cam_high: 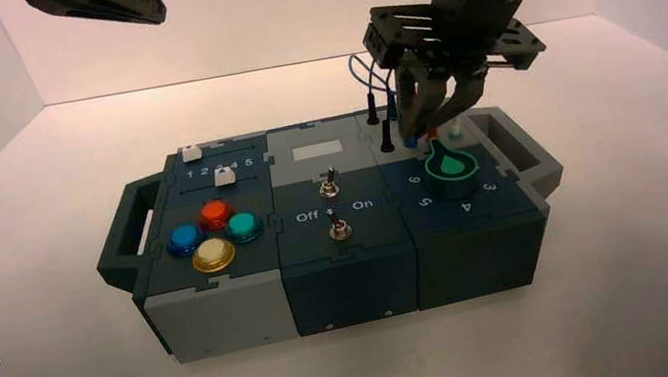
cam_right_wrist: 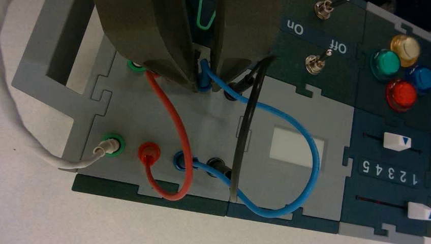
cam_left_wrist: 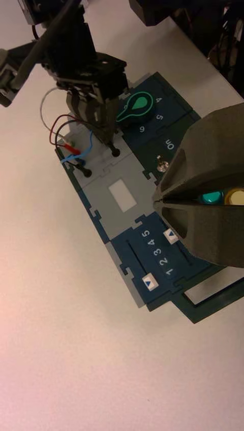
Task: Pull the blue wire.
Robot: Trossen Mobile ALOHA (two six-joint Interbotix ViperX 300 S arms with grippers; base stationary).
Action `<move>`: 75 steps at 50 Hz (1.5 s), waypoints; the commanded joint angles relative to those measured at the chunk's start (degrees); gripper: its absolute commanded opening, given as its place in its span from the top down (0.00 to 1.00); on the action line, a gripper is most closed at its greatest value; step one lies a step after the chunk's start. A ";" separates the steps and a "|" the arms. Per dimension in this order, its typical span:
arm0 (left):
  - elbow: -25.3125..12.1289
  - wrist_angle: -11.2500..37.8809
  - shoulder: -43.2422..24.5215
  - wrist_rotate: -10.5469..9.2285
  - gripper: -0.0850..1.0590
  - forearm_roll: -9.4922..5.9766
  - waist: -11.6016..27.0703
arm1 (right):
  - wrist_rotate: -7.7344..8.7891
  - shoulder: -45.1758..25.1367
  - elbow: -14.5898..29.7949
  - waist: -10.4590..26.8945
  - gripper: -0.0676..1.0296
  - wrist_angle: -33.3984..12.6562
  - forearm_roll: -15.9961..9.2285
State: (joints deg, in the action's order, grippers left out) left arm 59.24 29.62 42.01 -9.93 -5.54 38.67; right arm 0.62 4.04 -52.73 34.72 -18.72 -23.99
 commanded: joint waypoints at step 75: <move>-2.46 -1.32 -4.13 0.79 0.95 1.76 0.09 | -0.09 19.78 3.25 -1.49 0.40 -5.01 4.39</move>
State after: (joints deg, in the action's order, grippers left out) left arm 58.97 29.00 38.23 -9.32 -3.96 38.58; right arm 0.44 21.97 -50.27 33.40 -23.47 -19.78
